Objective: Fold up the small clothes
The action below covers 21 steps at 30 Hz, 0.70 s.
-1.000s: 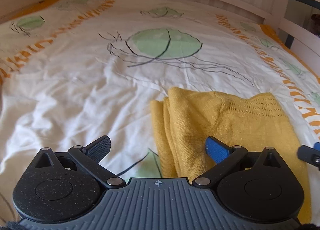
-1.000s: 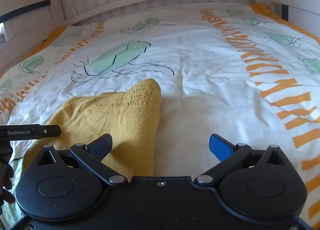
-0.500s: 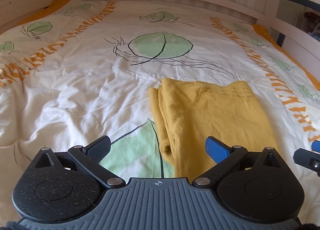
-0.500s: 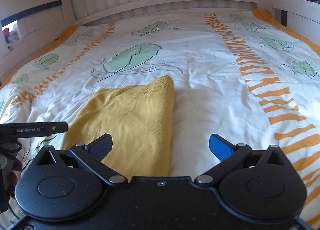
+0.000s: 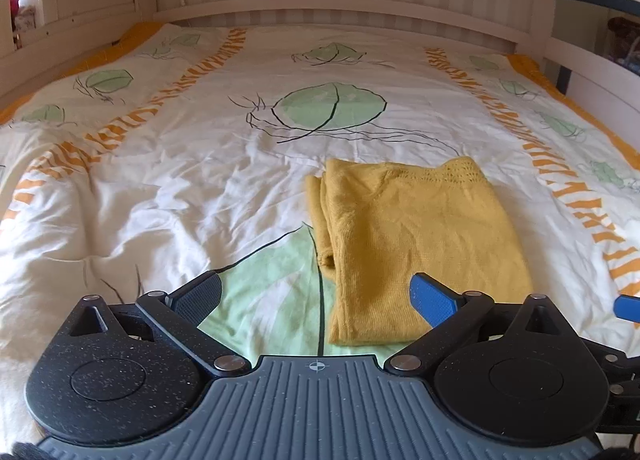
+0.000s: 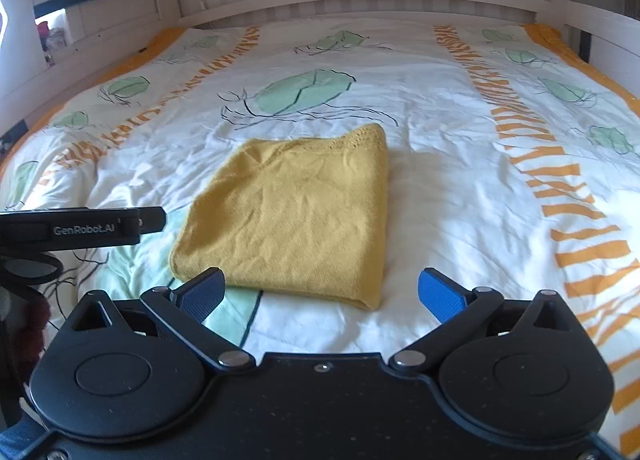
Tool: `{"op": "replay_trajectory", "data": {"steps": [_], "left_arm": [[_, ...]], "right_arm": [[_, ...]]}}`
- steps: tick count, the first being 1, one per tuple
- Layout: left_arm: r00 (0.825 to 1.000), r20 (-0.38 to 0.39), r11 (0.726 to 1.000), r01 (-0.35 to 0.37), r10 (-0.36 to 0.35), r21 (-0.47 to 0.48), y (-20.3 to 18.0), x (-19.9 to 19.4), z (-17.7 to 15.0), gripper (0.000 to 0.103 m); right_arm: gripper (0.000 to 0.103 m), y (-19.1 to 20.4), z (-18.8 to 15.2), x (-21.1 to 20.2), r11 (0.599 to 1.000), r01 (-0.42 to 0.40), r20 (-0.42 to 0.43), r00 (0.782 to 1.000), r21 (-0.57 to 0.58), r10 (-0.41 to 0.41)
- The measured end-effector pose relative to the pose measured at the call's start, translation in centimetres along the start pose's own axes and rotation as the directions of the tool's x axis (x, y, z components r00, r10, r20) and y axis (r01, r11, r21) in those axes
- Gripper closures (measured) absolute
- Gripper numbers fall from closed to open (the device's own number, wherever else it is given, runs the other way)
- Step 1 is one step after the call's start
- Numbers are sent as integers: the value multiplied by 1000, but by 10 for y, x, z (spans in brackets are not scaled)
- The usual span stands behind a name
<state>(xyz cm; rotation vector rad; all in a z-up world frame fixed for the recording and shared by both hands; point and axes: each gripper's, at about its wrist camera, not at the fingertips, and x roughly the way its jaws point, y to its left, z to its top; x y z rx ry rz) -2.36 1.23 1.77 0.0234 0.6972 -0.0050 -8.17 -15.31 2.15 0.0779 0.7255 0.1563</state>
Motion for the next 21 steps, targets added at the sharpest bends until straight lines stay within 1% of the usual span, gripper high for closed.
{"op": "replay_trajectory", "data": {"steps": [3,6,8,11,14,21], "left_arm": [[999,-1,999,-39,39,15,-3,-6,-4,2],[998,-4,997,-68,69,36,-8,-9,-8,2],[998,-11,997,-60,60,48,-9,-10,-10,2],[999,-36,999,-28,30,39,-10,-8,-12,2],[998,-53,999,-13,15,36,-12,-8,-14,2],[997,-71,1000,-2,4,25,-15,-8,-13,2]], "right_arm": [[1,-2,-2,-2,999,39,-17,999,10,-39],[1,-7,-3,-5,996,78,-16,997,35,-78],[1,-9,-4,-7,996,80,-20,997,34,-79],[1,-9,-5,-8,998,58,-22,998,37,-57],[1,-7,-5,-8,998,47,-24,999,31,-46],[1,-7,-5,-7,999,35,-21,999,24,-34]]}}
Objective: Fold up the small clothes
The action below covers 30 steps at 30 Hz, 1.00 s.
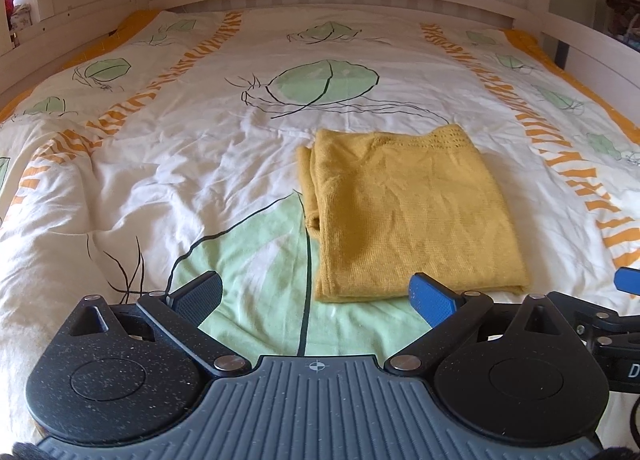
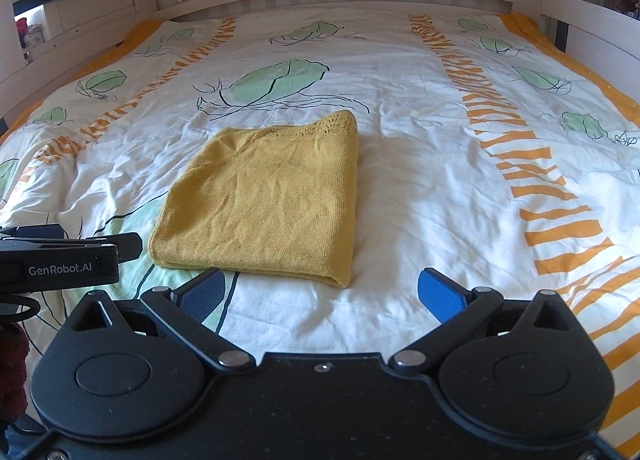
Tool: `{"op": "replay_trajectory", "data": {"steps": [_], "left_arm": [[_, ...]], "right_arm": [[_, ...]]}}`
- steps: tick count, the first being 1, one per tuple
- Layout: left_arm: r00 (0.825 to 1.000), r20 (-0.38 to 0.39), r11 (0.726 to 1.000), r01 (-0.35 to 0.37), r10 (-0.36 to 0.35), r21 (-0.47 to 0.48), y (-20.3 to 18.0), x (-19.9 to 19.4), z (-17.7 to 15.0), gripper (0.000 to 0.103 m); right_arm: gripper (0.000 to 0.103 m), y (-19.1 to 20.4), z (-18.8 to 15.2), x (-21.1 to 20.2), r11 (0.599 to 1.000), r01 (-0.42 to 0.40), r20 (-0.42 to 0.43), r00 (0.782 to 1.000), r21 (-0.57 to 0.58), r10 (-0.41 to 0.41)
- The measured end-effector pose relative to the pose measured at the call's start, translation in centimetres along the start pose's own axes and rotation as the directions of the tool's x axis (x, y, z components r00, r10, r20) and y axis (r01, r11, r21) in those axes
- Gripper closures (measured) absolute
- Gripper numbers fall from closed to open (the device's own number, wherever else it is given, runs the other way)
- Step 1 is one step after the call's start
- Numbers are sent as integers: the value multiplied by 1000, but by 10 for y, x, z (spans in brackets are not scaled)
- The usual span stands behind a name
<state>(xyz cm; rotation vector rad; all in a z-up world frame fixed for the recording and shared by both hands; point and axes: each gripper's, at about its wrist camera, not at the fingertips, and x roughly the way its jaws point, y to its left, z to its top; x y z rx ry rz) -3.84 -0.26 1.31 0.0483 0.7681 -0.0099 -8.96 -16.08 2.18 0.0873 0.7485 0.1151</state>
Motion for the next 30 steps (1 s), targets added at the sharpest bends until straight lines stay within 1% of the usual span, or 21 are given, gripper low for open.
{"op": "replay_trajectory", "data": {"steps": [10,30], "left_arm": [[1000,-26,1000,3,-4,-10,-3,1,1,2],[999,-36,1000,4,-5,-15,-4,1,1,2]], "right_arm": [[1,-2,-1,1,1000,-7,-6,1000,13,7],[1,0,0,0,1000,-13,-4,1000,5,13]]}}
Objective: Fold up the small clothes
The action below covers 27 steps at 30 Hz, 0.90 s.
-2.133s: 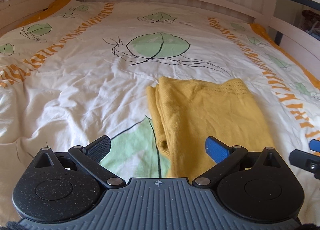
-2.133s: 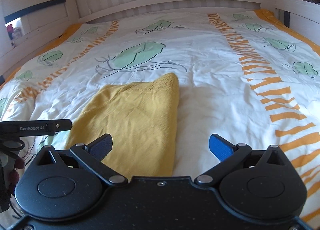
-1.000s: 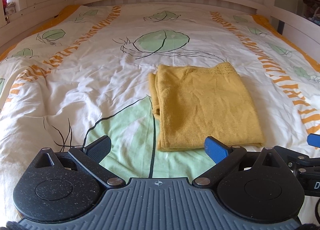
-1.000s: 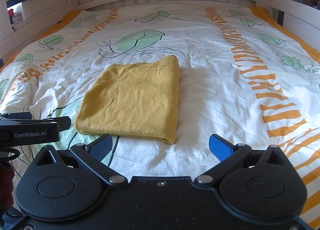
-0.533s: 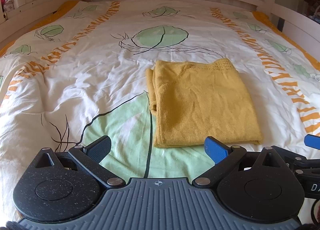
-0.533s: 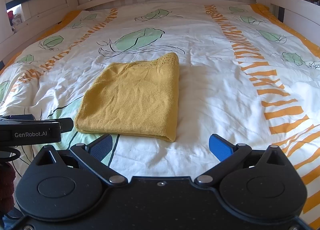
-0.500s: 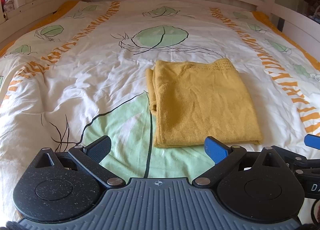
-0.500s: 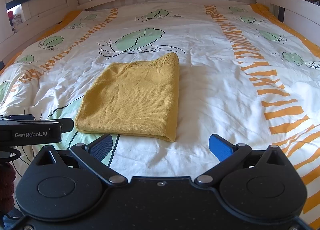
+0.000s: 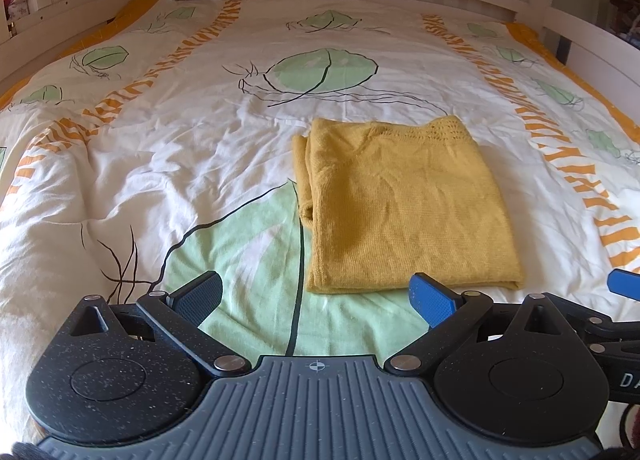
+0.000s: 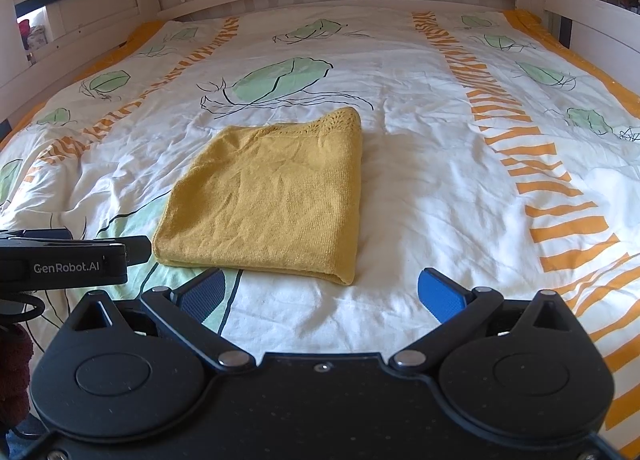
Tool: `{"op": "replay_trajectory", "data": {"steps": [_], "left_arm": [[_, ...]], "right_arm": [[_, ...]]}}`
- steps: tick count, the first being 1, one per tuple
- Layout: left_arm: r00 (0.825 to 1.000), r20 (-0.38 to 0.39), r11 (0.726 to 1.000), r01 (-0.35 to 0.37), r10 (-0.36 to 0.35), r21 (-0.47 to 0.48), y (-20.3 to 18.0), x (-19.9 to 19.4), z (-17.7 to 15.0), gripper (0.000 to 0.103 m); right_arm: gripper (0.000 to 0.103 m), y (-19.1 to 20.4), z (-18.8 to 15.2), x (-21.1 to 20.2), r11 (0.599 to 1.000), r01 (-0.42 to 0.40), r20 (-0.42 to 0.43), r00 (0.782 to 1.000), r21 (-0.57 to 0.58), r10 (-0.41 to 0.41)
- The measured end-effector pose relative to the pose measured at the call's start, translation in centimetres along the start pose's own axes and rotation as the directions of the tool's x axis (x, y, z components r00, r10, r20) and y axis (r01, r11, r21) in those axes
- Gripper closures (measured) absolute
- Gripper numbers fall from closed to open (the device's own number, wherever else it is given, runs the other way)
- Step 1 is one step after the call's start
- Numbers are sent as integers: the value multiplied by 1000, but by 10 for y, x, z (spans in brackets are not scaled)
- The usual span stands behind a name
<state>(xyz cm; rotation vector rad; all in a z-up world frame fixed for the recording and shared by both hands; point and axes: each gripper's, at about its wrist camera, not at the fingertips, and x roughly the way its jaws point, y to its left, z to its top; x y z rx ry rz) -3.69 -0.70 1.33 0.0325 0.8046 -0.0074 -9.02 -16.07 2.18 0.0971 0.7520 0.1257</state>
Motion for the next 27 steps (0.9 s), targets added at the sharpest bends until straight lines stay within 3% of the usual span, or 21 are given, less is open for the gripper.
{"op": "replay_trajectory", "data": {"steps": [27], "left_arm": [[1000,-11,1000,0,0,-8,1,1,0,3]], "right_arm": [[1,1,1,1,1000,-4,-4,1000,-12,4]]}}
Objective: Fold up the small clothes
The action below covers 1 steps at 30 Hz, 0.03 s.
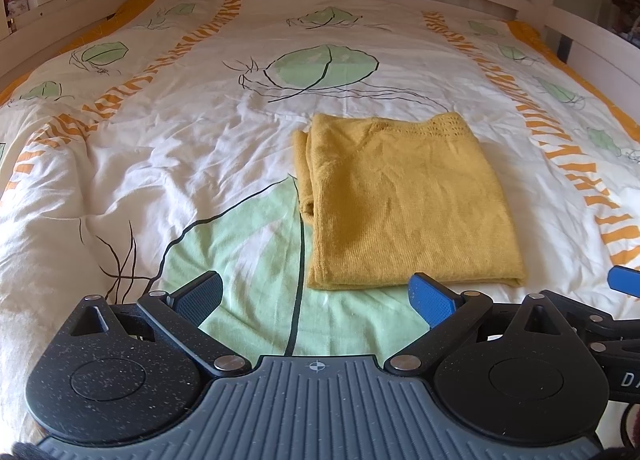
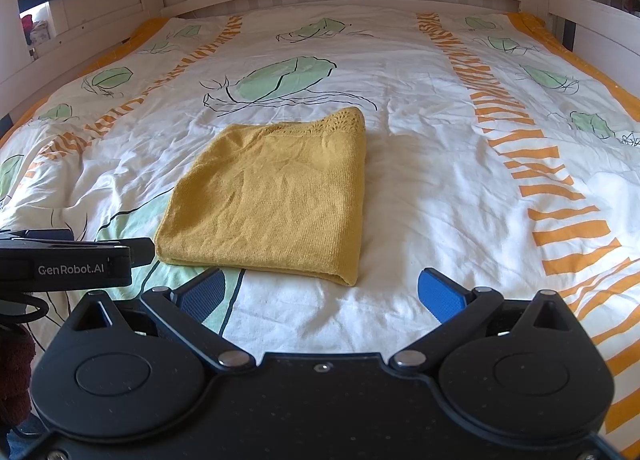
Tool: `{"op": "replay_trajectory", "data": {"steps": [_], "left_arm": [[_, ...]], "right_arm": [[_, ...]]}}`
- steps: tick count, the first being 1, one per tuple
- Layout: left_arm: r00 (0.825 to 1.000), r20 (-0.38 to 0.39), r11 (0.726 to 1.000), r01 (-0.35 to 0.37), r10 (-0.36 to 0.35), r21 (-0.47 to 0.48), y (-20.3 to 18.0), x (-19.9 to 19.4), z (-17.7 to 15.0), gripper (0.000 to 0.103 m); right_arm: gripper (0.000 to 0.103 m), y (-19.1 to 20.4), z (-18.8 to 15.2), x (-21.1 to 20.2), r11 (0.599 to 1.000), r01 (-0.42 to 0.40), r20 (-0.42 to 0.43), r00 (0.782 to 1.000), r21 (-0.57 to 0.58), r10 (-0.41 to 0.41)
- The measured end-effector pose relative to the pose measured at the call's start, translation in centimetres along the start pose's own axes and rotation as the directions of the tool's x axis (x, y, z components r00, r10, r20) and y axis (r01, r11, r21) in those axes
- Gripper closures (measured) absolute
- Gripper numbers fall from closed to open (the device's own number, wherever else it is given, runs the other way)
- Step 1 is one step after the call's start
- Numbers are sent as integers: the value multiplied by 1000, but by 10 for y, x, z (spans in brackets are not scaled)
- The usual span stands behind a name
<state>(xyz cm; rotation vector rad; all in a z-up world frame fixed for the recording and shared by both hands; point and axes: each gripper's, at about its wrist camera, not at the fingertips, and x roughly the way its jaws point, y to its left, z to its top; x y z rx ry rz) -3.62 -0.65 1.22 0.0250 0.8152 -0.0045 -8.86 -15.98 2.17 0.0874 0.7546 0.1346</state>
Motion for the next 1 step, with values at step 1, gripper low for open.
{"op": "replay_trajectory", "data": {"steps": [1], "left_arm": [[1000,0,1000,1,-1,0,0,0,0,3]], "right_arm": [[1,0,0,0,1000,0,0,1000,-1,0]]}}
